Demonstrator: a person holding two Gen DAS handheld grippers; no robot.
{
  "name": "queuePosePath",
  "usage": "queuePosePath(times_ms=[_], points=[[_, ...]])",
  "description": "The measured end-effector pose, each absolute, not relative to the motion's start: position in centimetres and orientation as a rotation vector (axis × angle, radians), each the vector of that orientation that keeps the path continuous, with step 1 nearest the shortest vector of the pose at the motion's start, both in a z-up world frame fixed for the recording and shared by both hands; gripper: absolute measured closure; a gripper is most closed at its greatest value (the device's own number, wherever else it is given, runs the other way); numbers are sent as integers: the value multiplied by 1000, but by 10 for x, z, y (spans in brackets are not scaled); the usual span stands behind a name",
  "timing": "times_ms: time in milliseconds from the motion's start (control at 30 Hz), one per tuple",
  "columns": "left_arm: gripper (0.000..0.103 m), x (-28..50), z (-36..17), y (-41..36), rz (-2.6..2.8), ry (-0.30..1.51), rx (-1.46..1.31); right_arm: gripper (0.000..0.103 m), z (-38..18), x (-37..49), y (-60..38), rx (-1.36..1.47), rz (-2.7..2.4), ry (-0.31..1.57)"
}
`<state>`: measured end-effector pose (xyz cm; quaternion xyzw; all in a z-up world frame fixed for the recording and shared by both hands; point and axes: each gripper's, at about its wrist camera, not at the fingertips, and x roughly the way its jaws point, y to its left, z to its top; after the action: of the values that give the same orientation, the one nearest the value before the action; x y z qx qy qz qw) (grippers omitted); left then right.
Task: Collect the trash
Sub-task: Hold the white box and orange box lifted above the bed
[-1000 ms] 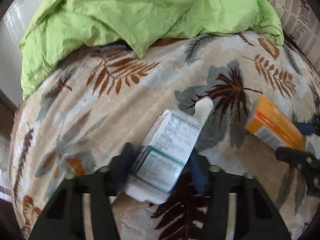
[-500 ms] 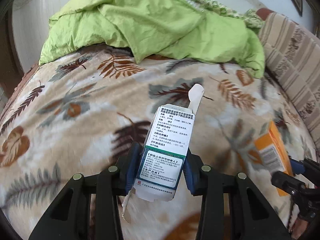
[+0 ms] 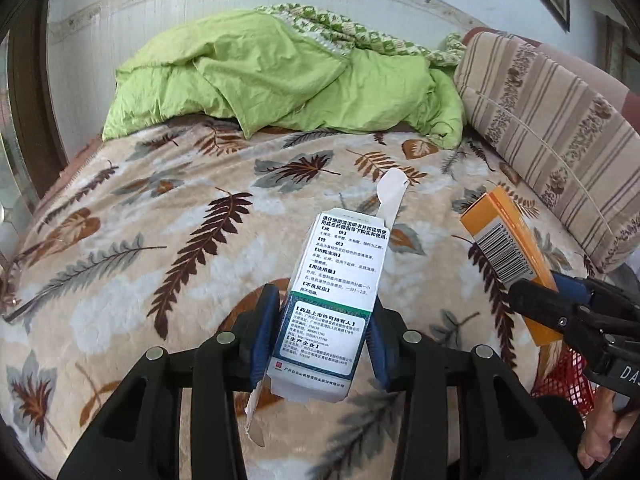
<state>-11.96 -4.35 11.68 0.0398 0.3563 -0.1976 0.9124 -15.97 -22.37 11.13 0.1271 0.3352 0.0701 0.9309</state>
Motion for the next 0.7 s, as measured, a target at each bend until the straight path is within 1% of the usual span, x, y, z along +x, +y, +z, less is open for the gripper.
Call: queuePosePath(times_ms=[167, 367, 700], points=[[63, -149, 123, -50, -376, 702, 111, 48, 119, -196, -222, 250, 112, 657], [63, -173, 128, -56, -356, 682, 147, 48, 123, -218, -223, 268, 93, 643], [63, -187, 139, -55, -336, 650, 166, 48, 135, -236, -215, 268, 104, 618]])
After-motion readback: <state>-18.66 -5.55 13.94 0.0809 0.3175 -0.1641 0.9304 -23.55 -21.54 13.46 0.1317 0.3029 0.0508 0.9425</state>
